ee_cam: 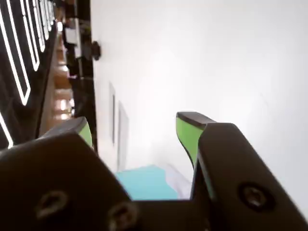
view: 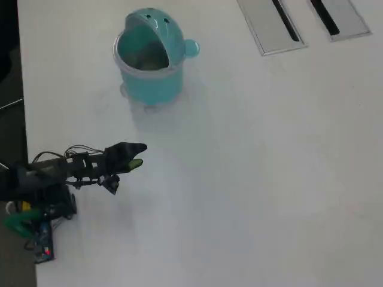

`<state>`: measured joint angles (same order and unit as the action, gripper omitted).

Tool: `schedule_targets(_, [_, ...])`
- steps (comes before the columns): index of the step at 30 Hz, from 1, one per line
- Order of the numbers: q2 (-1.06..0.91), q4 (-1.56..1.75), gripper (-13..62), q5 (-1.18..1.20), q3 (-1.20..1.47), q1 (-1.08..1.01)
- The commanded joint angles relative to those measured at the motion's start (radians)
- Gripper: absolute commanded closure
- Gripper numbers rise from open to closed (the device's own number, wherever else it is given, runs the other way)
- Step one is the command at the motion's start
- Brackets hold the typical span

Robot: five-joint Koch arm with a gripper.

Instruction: Grasp RGB lego blocks and put them in the bin one by one.

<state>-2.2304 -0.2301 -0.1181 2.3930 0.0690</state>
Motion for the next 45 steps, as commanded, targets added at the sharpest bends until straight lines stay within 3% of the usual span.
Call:
schedule_targets(1, [-0.020,0.138,16.5,0.018,-0.006,-0.011])
schedule_targets(20, [-0.112,0.472,17.1,0.000,0.571,-0.041])
schedule_targets(45, [-0.132,0.459,16.8,0.031,0.758,-0.061])
